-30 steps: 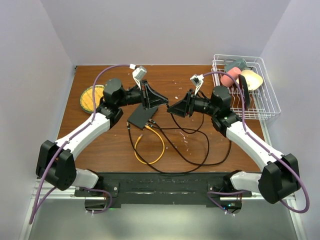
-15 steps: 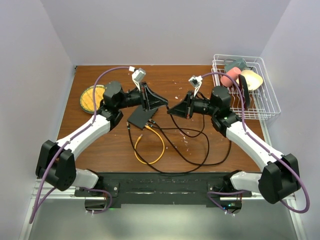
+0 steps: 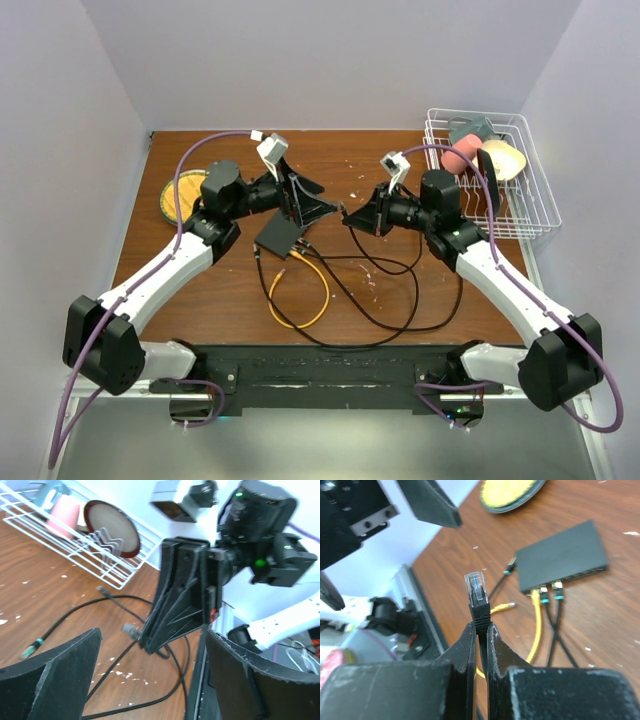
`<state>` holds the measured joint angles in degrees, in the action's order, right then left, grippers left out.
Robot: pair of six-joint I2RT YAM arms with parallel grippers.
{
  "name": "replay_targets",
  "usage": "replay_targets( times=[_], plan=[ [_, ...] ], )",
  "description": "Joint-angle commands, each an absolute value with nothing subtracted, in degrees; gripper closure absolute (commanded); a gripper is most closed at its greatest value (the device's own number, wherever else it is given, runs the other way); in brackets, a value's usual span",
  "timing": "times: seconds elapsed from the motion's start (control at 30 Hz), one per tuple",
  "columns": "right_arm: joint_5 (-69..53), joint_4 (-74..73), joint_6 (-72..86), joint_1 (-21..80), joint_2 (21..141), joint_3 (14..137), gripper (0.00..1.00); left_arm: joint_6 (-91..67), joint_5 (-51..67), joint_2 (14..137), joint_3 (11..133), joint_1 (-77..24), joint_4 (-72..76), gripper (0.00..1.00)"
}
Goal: Insert the plug into the switch port
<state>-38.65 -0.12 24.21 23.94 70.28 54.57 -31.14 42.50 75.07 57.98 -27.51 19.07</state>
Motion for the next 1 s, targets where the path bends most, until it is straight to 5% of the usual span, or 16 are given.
replay_targets(
  times=[0.0, 0.63, 0.97],
  plan=[
    [-32.0, -7.02, 16.72, 23.82, 67.06, 59.15, 1.0, -26.46, 37.01, 72.77, 60.29, -27.68, 14.51, 0.06],
    [-4.76, -16.35, 2.46, 36.82, 59.06, 61.17, 1.0, -21.8, 29.62, 72.16, 60.21, -27.6, 8.0, 0.0],
    [-1.58, -16.26, 1.67, 37.27, 62.66, 61.79, 1.0, -19.69, 22.6, 73.47, 61.43, -27.25, 3.71, 0.0]
  ],
)
